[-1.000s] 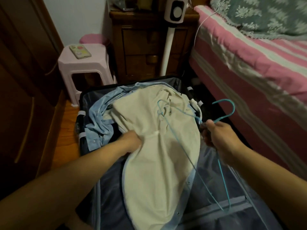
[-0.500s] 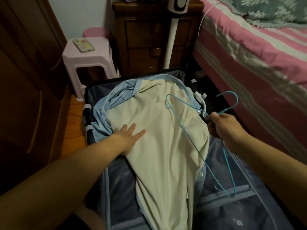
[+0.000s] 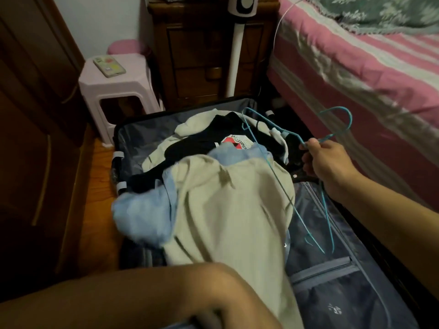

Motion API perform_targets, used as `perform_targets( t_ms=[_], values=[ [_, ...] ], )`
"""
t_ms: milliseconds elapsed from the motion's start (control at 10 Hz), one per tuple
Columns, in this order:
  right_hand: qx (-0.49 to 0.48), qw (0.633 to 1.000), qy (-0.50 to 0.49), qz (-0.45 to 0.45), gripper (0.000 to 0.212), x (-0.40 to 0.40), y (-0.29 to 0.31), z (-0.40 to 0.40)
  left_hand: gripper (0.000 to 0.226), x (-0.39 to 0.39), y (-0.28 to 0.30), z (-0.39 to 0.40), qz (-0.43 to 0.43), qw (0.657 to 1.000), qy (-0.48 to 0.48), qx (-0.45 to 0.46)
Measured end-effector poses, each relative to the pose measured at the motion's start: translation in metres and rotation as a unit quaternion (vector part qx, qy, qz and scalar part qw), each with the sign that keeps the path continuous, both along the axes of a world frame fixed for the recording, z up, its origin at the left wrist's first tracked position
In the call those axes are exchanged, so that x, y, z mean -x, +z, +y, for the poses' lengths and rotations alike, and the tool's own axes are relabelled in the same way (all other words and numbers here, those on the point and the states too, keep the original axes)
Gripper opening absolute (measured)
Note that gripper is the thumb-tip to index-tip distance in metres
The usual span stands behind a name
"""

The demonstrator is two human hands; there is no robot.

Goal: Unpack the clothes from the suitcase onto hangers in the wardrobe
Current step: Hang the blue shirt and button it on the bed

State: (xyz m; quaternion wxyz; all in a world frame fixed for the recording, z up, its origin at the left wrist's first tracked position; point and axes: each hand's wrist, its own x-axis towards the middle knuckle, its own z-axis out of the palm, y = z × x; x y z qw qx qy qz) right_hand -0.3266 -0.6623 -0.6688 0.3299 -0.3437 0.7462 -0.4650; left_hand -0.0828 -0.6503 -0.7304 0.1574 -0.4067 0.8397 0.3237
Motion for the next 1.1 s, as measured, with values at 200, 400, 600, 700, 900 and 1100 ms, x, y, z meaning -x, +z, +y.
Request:
perform_targets(
  t_ms=[200,400,600,700,900,1100],
  values=[
    [-0.048,0.998,0.022,0.032,0.037,0.006,-0.030,0.006,0.027,-0.006,-0.001,-0.010,0.084,0.993,0.060,0.064],
    [-0.130,0.985,0.071,0.085,0.033,0.000,-0.065,0.014,0.073,-0.055,-0.026,-0.076,0.024,0.881,0.404,0.244],
    [-0.166,0.969,0.103,0.150,0.030,0.008,-0.082,0.006,0.089,-0.069,-0.035,-0.088,0.074,0.807,0.585,-0.038],
    [-0.176,0.969,0.110,0.131,0.031,0.019,-0.080,-0.004,0.086,-0.057,-0.022,-0.076,0.136,0.753,0.641,-0.062],
    [-0.169,0.976,0.133,0.030,0.027,0.038,-0.028,0.028,0.046,-0.041,0.048,0.008,0.007,0.815,0.579,0.041],
    [-0.205,0.971,0.125,0.010,0.035,0.079,0.119,0.078,0.028,-0.036,0.206,0.063,0.128,0.788,0.561,0.217]
  ],
)
